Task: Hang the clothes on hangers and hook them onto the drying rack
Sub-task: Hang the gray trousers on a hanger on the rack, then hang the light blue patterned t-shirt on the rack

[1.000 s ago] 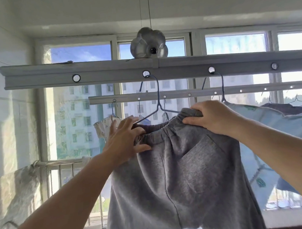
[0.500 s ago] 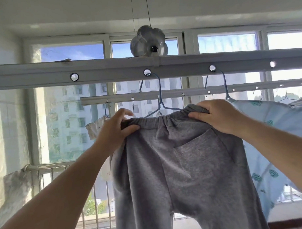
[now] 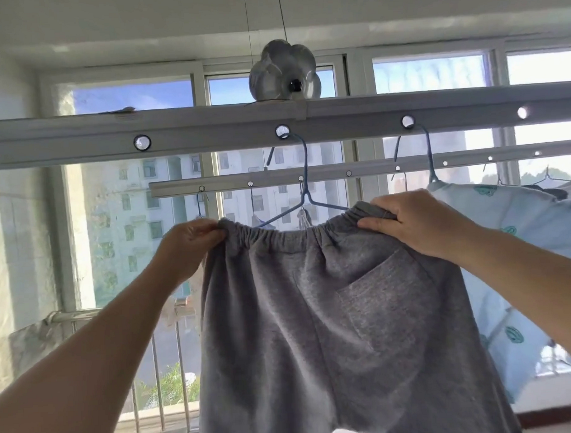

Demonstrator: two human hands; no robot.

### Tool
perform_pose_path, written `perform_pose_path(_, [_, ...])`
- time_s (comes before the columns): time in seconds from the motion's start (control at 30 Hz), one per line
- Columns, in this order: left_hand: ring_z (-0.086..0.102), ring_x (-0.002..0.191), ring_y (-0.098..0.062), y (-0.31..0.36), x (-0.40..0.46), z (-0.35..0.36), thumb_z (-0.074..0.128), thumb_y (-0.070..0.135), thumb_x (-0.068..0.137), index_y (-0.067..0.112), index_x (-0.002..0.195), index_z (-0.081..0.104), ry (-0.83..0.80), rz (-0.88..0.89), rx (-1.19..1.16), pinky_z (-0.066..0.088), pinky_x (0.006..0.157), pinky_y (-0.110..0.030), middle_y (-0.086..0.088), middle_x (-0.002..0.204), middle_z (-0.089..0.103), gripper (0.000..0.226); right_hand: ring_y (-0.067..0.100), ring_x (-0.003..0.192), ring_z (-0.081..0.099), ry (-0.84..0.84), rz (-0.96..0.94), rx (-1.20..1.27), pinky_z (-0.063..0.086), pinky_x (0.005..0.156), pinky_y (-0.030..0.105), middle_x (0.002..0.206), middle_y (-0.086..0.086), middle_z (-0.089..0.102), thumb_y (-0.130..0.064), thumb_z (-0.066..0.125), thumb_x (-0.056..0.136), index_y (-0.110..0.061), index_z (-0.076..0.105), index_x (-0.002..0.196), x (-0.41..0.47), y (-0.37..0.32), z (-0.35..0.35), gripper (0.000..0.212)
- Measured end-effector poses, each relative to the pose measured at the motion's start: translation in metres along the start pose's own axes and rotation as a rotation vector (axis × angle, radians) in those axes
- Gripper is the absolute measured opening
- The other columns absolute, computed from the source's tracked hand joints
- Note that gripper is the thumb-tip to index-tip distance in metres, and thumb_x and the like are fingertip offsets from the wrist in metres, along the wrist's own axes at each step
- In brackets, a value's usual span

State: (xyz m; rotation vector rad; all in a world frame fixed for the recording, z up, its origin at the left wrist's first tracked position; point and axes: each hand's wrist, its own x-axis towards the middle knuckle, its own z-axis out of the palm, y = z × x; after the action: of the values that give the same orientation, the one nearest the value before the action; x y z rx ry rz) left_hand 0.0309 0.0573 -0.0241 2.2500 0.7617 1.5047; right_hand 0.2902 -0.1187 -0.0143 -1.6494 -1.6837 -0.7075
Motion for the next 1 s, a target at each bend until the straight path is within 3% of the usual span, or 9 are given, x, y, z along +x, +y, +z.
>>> perform_pose_path(0.1, [0.058,0.074,-0.005,0.012,0.008,-0.001,0.055,0.012,0.089,0.026,0.085,0.067,0.103,-0.055,-0.135,0.047,0.072,-0.015,0.021,0.065,0.067,0.019,0.016,0.06,0.055,-0.013,-0.012,-0.008,0.042,0.062,0.03,0.064,0.002,0.06,-0.042,0.057,0.084,-0.005,0.061,0.08,0.001,-0.001,0.002,0.037])
perform_pose_path(0.2, [0.057,0.091,-0.023,0.02,0.012,0.009,0.045,0.019,0.094,0.012,0.108,0.065,-0.045,-0.038,0.163,0.041,0.082,-0.029,-0.006,0.099,0.067,0.025,0.016,0.068,0.053,-0.041,0.012,0.011,0.039,0.069,0.029,0.071,-0.008,0.055,-0.044,0.056,0.085,-0.014,0.064,0.097,0.0,-0.004,0.004,0.033])
perform_pose_path(0.27, [0.054,0.108,-0.028,0.019,0.013,0.015,0.041,0.017,0.096,0.01,0.117,0.06,-0.097,-0.036,0.258,0.038,0.092,-0.031,-0.012,0.118,0.062,0.03,0.015,0.082,0.051,-0.099,0.064,-0.016,0.04,0.076,0.031,0.084,-0.01,0.055,-0.049,0.055,0.084,-0.024,0.059,0.112,-0.001,-0.005,0.004,0.037])
perform_pose_path(0.33, [0.05,0.119,-0.025,0.02,0.01,0.02,0.041,0.015,0.096,0.01,0.123,0.055,-0.054,0.01,0.268,0.034,0.097,-0.027,-0.011,0.128,0.057,0.031,0.012,0.081,0.053,-0.134,0.121,0.049,0.041,0.075,0.028,0.091,-0.011,0.057,-0.052,0.057,0.081,-0.035,0.055,0.116,-0.002,-0.005,0.001,0.039])
perform_pose_path(0.53, [0.053,0.116,-0.023,0.025,-0.001,0.036,0.042,0.016,0.096,0.012,0.125,0.054,0.126,0.232,0.289,0.036,0.092,-0.024,-0.008,0.126,0.058,0.032,0.009,0.079,0.062,-0.07,0.121,0.182,0.046,0.082,0.028,0.076,-0.016,0.066,-0.034,0.066,0.081,-0.03,0.071,0.083,-0.006,-0.007,-0.011,0.007])
perform_pose_path(0.63, [0.053,0.112,-0.025,0.036,-0.009,0.046,0.042,0.015,0.094,0.013,0.129,0.049,0.248,0.36,0.316,0.043,0.093,-0.037,-0.009,0.126,0.054,0.035,-0.004,0.063,0.059,-0.022,0.087,0.205,0.045,0.068,0.016,0.068,-0.02,0.063,-0.032,0.067,0.08,-0.023,0.073,0.083,-0.007,-0.014,-0.016,0.011])
perform_pose_path(0.7, [0.053,0.109,-0.026,0.049,-0.016,0.052,0.04,0.017,0.092,0.012,0.129,0.048,0.303,0.473,0.307,0.046,0.088,-0.037,-0.012,0.125,0.051,0.038,-0.001,0.061,0.058,0.084,0.062,0.204,0.043,0.061,0.013,0.068,-0.019,0.061,-0.033,0.066,0.082,-0.022,0.071,0.086,-0.007,-0.019,-0.022,0.012])
perform_pose_path(0.87, [0.054,0.11,-0.025,0.089,-0.022,0.066,0.035,0.022,0.09,0.008,0.126,0.051,0.163,0.66,0.312,0.043,0.084,-0.031,-0.014,0.126,0.053,0.042,0.018,0.083,0.058,0.309,0.027,-0.003,0.046,0.081,0.032,0.085,-0.004,0.06,-0.019,0.06,0.087,-0.015,0.07,0.095,-0.001,-0.02,-0.034,0.013])
perform_pose_path(1.0, [0.053,0.111,-0.02,0.111,-0.019,0.081,0.046,0.009,0.091,0.011,0.126,0.05,0.083,0.641,0.248,0.037,0.083,-0.023,-0.008,0.13,0.05,0.035,0.024,0.106,0.054,0.201,0.146,-0.19,0.043,0.09,0.036,0.105,0.0,0.058,-0.027,0.058,0.088,-0.02,0.063,0.112,0.004,-0.014,-0.03,0.025])
